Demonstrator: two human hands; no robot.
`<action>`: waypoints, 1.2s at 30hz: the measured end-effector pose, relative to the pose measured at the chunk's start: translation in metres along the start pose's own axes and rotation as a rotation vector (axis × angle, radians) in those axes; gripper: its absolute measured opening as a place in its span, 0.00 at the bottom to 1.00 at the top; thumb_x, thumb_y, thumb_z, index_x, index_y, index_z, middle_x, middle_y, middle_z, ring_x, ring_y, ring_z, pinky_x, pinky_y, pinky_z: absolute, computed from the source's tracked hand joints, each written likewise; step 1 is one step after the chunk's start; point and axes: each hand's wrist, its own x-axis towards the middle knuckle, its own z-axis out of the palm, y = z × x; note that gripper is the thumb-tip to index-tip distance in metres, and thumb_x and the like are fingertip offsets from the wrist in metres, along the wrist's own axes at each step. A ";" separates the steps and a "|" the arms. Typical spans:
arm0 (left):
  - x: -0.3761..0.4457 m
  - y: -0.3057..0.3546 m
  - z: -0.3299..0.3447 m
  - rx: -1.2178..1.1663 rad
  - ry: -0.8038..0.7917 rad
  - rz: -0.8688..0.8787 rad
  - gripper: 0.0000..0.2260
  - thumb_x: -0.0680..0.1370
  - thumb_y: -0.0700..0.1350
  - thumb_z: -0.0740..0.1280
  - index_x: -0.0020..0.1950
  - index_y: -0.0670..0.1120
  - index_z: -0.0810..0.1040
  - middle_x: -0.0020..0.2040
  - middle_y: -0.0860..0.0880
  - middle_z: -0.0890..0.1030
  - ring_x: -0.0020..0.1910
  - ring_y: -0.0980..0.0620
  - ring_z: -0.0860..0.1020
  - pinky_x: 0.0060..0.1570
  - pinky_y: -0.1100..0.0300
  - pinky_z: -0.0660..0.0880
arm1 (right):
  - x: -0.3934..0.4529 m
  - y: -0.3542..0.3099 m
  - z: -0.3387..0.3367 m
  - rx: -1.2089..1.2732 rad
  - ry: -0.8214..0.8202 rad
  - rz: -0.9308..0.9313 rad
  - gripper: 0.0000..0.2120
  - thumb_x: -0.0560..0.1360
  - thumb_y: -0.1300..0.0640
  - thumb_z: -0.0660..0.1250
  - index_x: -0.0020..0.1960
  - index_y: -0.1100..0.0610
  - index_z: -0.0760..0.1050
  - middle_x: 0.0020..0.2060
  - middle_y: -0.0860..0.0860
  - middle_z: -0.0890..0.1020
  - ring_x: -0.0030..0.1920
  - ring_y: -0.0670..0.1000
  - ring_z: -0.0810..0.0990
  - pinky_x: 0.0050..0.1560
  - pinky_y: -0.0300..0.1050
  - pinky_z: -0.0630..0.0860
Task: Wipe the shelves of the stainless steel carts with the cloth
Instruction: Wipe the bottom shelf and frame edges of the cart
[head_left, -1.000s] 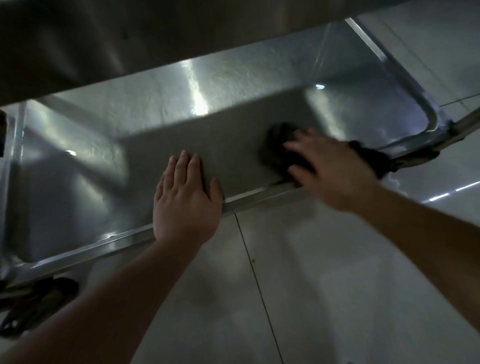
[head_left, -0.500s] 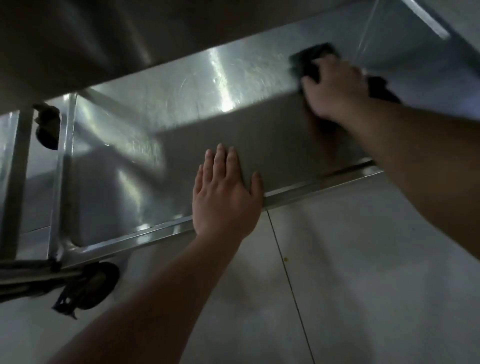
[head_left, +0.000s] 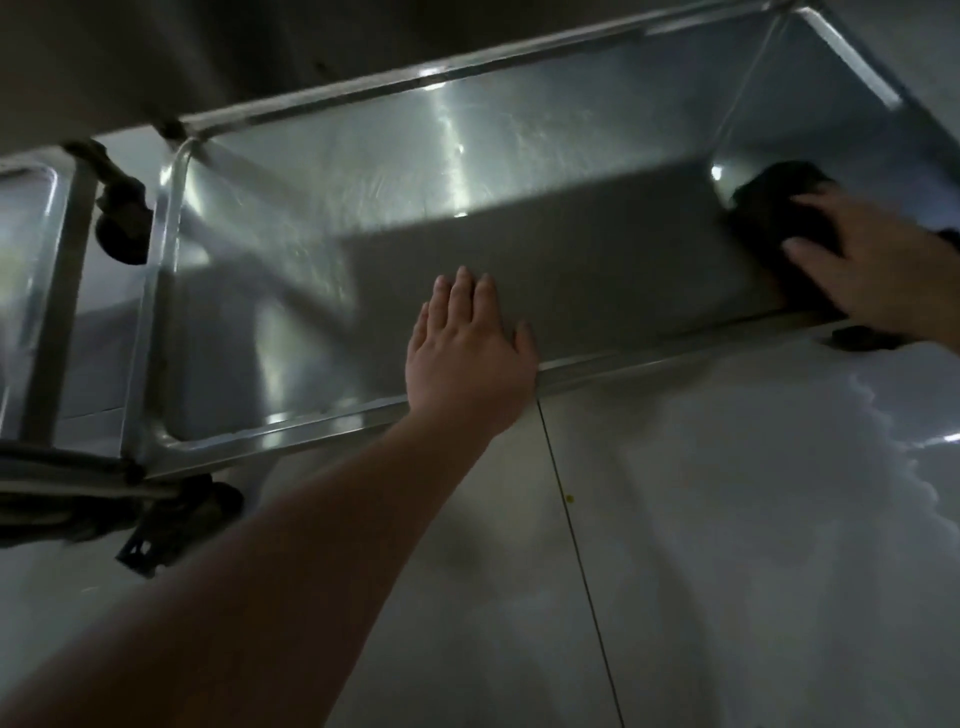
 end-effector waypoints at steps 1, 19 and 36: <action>0.003 -0.002 -0.005 0.000 -0.031 0.018 0.31 0.85 0.61 0.53 0.86 0.50 0.56 0.87 0.49 0.52 0.86 0.50 0.47 0.81 0.54 0.44 | 0.007 0.018 -0.002 0.035 -0.018 0.078 0.42 0.74 0.25 0.50 0.79 0.50 0.64 0.77 0.59 0.70 0.75 0.66 0.70 0.75 0.69 0.65; -0.071 -0.208 -0.062 0.110 0.124 -0.321 0.31 0.86 0.63 0.46 0.86 0.51 0.55 0.87 0.44 0.54 0.86 0.46 0.49 0.83 0.47 0.45 | -0.018 -0.369 0.098 -0.075 -0.262 -0.609 0.31 0.84 0.36 0.55 0.83 0.44 0.56 0.85 0.47 0.53 0.84 0.51 0.49 0.82 0.58 0.43; -0.071 -0.213 -0.052 0.157 0.170 -0.304 0.32 0.84 0.61 0.44 0.86 0.49 0.55 0.86 0.43 0.54 0.86 0.45 0.49 0.83 0.46 0.45 | 0.082 -0.253 0.057 0.042 0.036 0.145 0.33 0.82 0.37 0.55 0.83 0.51 0.59 0.82 0.55 0.60 0.81 0.61 0.58 0.80 0.66 0.52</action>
